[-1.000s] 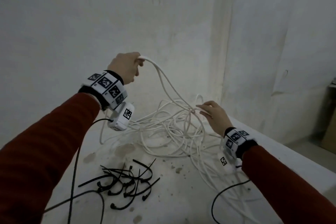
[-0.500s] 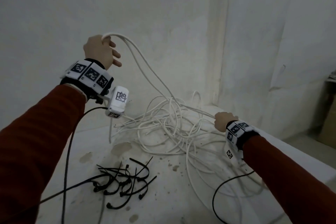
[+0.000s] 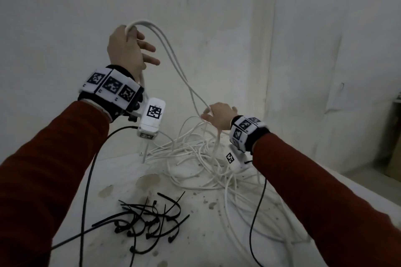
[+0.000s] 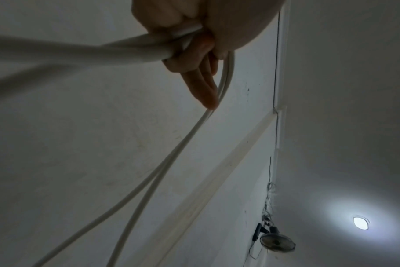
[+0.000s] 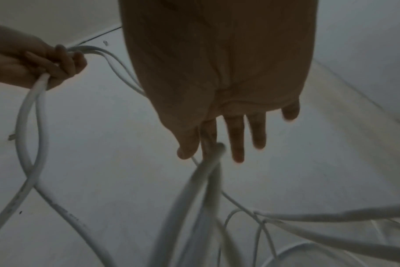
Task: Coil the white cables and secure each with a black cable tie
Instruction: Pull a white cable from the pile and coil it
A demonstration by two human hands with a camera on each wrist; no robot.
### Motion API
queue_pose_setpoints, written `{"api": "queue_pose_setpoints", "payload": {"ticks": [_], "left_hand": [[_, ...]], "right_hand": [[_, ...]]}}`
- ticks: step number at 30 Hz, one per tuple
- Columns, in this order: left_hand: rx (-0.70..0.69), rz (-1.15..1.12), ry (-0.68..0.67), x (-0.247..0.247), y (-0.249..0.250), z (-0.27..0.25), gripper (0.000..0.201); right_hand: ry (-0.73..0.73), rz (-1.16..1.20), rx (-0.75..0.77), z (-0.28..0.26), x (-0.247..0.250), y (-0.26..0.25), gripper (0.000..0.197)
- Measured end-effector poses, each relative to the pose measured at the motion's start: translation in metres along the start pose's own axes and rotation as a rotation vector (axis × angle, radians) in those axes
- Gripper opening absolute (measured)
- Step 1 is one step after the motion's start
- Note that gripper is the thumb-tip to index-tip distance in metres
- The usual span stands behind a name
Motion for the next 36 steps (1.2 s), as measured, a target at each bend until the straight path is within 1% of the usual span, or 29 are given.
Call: {"api": "queue_pose_setpoints", "payload": {"ticks": [2,3,5,7,8,10,11,12,14,15,16,18,21,23,24,25,27,28,29,30,32,35,36], "left_hand": [[-0.005,-0.028,0.018,0.016,-0.001,0.004,0.029],[-0.019,-0.050,0.001,0.022,0.000,0.006,0.028],[-0.072,-0.101,-0.076,0.027,0.006,0.006,0.029],[-0.133,-0.129,-0.162,0.025,0.018,0.002,0.029],[-0.156,-0.138,-0.191,0.024,0.023,0.000,0.029],[-0.179,-0.148,-0.206,0.025,0.032,-0.002,0.029],[-0.182,-0.147,-0.199,0.028,0.034,-0.001,0.029],[-0.184,-0.145,-0.187,0.032,0.035,0.000,0.029],[-0.178,-0.133,-0.146,0.045,0.033,0.001,0.029],[-0.172,-0.119,-0.117,0.053,0.030,0.003,0.029],[-0.166,-0.100,-0.087,0.064,0.025,0.005,0.029],[-0.155,-0.048,-0.057,0.081,0.014,0.007,0.029],[-0.152,0.092,-0.021,0.108,-0.011,0.011,0.028],[-0.144,0.226,0.016,0.131,-0.033,0.015,0.029],[-0.137,0.295,0.025,0.143,-0.044,0.016,0.030],[-0.132,0.359,0.021,0.153,-0.055,0.016,0.030],[-0.139,0.480,-0.020,0.167,-0.073,0.014,0.029],[-0.148,0.525,-0.049,0.169,-0.079,0.011,0.028],[-0.150,0.551,-0.079,0.170,-0.084,0.009,0.027],[-0.144,0.565,-0.114,0.169,-0.089,0.006,0.026],[-0.079,0.613,-0.207,0.165,-0.099,-0.001,0.026],[0.145,0.813,-0.361,0.166,-0.121,-0.014,0.026],[0.234,0.861,-0.386,0.169,-0.128,-0.019,0.026]], "right_hand": [[-0.084,0.083,0.034,0.000,-0.009,-0.001,0.043],[-0.096,0.138,0.048,-0.001,-0.011,-0.001,0.049],[-0.063,0.223,0.061,0.000,-0.005,-0.005,0.065],[-0.027,0.264,0.097,0.002,0.003,-0.019,0.076],[-0.024,0.271,0.123,0.003,0.006,-0.029,0.079],[-0.054,0.264,0.179,0.003,0.005,-0.048,0.080],[-0.073,0.259,0.202,0.002,0.001,-0.057,0.076],[-0.094,0.251,0.220,0.003,-0.006,-0.063,0.067],[-0.166,0.189,0.236,0.004,-0.028,-0.070,0.044],[-0.209,0.138,0.230,0.004,-0.040,-0.069,0.035],[-0.243,0.089,0.213,0.004,-0.051,-0.067,0.031],[-0.251,0.047,0.144,0.009,-0.058,-0.055,0.028],[-0.137,0.013,0.093,0.018,-0.034,-0.044,0.027],[0.009,0.052,0.076,0.025,0.003,-0.042,0.026],[0.093,0.146,0.060,0.027,0.026,-0.040,0.024],[0.161,0.313,0.033,0.028,0.050,-0.036,0.022],[0.225,0.759,0.014,0.025,0.094,-0.033,0.020],[0.263,0.956,0.018,0.021,0.114,-0.033,0.024],[0.305,1.081,0.040,0.016,0.131,-0.035,0.026],[0.343,1.137,0.082,0.008,0.147,-0.040,0.027],[0.422,1.083,0.186,-0.009,0.170,-0.054,0.028],[0.523,0.936,0.254,-0.020,0.181,-0.066,0.026],[0.558,0.896,0.270,-0.023,0.182,-0.069,0.027]]}}
Point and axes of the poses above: each hand's wrist, its own z-axis towards the middle knuckle, its own x-axis out of the back of the hand, y = z × x, the point moved 8 cm from there along z, towards the middle knuckle, and after that the axes turned 12 degrees about -x, right-handed, at the moved point
